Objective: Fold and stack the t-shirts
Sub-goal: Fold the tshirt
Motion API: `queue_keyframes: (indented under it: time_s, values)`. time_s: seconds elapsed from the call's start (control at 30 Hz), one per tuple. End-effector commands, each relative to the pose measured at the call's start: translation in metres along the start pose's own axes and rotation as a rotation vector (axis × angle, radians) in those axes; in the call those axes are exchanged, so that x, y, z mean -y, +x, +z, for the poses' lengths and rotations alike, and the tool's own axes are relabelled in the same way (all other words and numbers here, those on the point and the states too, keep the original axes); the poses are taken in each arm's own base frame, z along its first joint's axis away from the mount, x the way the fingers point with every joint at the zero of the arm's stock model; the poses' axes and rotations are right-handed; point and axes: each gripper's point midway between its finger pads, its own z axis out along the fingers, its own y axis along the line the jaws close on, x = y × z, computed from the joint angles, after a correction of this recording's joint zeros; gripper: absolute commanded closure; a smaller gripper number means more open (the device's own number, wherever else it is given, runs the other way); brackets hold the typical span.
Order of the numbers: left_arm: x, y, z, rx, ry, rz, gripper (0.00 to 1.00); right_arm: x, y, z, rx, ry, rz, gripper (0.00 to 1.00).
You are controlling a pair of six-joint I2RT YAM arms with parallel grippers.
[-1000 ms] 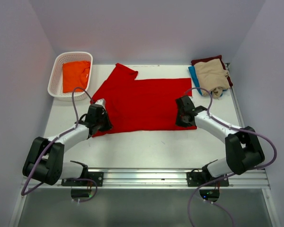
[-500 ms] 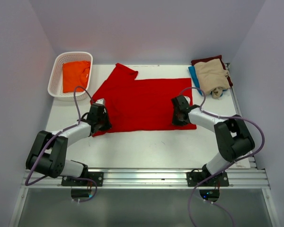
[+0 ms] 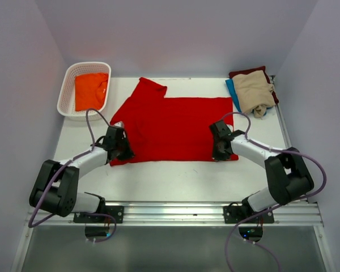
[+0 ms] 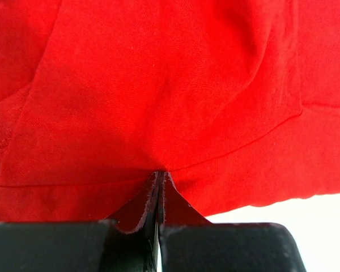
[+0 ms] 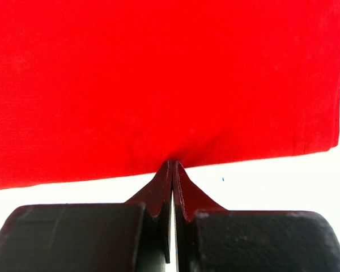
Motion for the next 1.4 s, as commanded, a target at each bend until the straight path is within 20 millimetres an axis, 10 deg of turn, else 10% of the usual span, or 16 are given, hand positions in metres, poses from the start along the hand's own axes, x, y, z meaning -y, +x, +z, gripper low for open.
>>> queue_keyframes:
  time_s: [0.0, 0.17, 0.3, 0.4, 0.43, 0.57, 0.93, 1.37]
  values:
    - [-0.038, 0.079, -0.019, -0.284, -0.125, -0.053, 1.00, 0.009, 0.012, -0.005, -0.032, 0.024, 0.007, 1.00]
    - [-0.018, 0.061, -0.035, -0.211, -0.039, -0.020, 1.00, -0.003, 0.009, -0.011, -0.026, -0.049, -0.018, 1.00]
    - [0.002, 0.028, -0.054, -0.074, 0.030, 0.006, 1.00, -0.035, -0.027, -0.053, 0.098, -0.236, -0.058, 1.00]
    - [0.019, -0.011, -0.071, 0.045, 0.048, 0.033, 0.79, -0.071, -0.063, -0.091, 0.196, -0.412, -0.108, 0.98]
    - [0.030, -0.029, -0.078, 0.098, 0.069, 0.037, 0.71, -0.087, -0.081, -0.107, 0.238, -0.471, -0.121, 0.81]
    - [0.047, -0.068, -0.078, 0.204, 0.087, 0.047, 0.43, -0.138, -0.105, -0.123, 0.226, -0.647, -0.194, 0.64]
    - [0.051, -0.095, -0.053, 0.230, 0.039, 0.034, 0.33, -0.272, -0.122, -0.084, 0.064, -0.847, -0.428, 0.63]
    - [0.048, -0.098, -0.069, 0.303, 0.081, 0.017, 0.34, -0.357, -0.126, -0.047, -0.023, -1.074, -0.443, 0.54]
